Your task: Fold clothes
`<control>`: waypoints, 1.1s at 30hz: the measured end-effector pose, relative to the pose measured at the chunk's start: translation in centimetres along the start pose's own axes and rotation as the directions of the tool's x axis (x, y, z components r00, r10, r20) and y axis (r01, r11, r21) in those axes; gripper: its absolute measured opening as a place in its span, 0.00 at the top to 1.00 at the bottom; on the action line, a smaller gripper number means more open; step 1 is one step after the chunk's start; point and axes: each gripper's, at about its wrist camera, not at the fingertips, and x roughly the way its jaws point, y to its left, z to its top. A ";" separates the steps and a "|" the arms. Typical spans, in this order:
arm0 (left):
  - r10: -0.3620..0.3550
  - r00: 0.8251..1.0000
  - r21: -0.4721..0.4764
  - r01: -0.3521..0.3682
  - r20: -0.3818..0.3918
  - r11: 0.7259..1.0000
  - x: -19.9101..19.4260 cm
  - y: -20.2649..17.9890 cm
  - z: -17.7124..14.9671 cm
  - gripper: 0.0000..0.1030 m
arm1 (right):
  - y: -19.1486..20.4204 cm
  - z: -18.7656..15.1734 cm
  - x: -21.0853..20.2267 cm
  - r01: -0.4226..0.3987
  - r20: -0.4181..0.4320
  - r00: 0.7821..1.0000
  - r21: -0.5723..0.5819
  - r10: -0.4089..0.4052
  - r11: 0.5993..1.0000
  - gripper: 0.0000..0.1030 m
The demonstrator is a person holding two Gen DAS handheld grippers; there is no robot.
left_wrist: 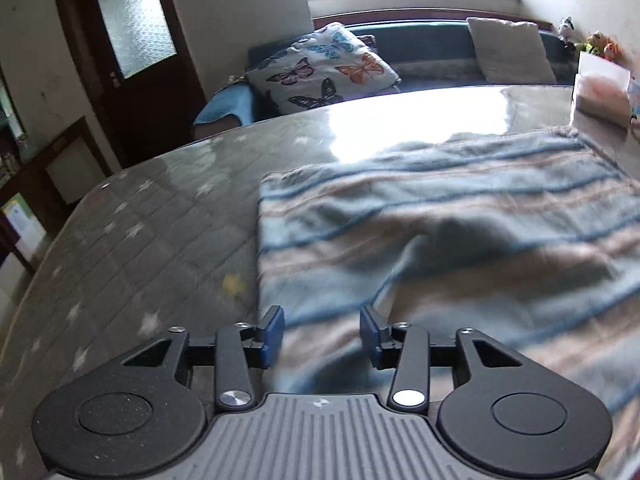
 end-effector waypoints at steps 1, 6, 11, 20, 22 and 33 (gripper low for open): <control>0.008 1.000 0.000 -0.008 0.007 1.000 -0.8 0.1 -0.4 0.46 | 0.3 0.0 -0.2 -0.003 0.000 1.000 -0.005 0.003 1.000 0.00; 0.007 0.999 -0.003 -0.007 0.047 1.000 -5.1 -0.6 -3.2 0.40 | 2.8 -0.4 -1.8 -0.035 0.012 0.999 -0.096 0.037 0.995 0.00; -0.006 0.995 0.072 -0.001 0.098 0.997 -8.2 -3.6 -6.0 0.31 | 5.1 -1.2 -3.1 -0.041 0.012 0.999 -0.186 0.044 0.982 0.00; -0.008 0.992 0.144 -0.010 0.128 0.990 -10.2 -6.7 -8.2 0.23 | 3.6 -2.5 -7.3 -0.021 0.037 0.999 -0.096 0.024 0.995 0.00; 0.001 0.990 0.141 -0.022 0.142 0.990 -10.7 -6.7 -8.1 0.22 | 2.4 -2.6 -8.3 0.019 0.054 0.998 -0.044 -0.017 0.999 0.02; -0.015 0.980 0.089 -0.003 0.197 0.996 -12.3 -7.9 -7.2 0.06 | -6.6 -5.6 -10.6 0.296 0.000 0.952 0.267 -0.308 0.917 0.30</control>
